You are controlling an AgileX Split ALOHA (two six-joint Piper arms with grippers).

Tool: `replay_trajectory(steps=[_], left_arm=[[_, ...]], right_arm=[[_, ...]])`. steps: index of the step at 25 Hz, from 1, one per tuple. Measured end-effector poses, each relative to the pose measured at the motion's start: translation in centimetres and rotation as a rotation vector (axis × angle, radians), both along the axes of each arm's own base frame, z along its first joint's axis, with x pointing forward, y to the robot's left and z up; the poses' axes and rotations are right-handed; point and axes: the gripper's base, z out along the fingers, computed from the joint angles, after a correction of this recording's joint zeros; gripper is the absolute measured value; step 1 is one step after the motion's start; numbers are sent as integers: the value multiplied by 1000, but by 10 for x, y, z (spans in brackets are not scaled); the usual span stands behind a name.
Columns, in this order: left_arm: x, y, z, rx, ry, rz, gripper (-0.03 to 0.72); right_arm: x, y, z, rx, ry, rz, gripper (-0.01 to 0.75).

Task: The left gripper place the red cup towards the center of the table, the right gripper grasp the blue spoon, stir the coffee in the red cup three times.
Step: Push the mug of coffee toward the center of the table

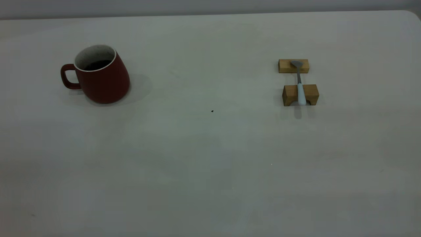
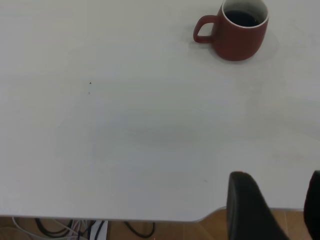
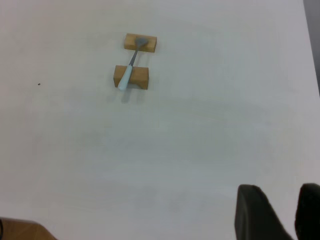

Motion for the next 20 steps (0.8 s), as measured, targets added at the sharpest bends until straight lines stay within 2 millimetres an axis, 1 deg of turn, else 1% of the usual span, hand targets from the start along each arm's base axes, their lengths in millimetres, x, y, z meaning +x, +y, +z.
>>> replay_trajectory(steps=[12, 14, 17, 20], left_arm=[[1, 0, 0, -2, 7, 1, 353], [5, 0, 6, 0, 41, 0, 353], [19, 0, 24, 43, 119, -35, 353], [45, -1, 42, 99, 204, -91, 353]], right_arm=[[0, 0, 0, 0, 0, 0, 241], [0, 0, 0, 0, 0, 0, 241], [0, 0, 0, 0, 0, 0, 241], [0, 0, 0, 0, 0, 0, 241]])
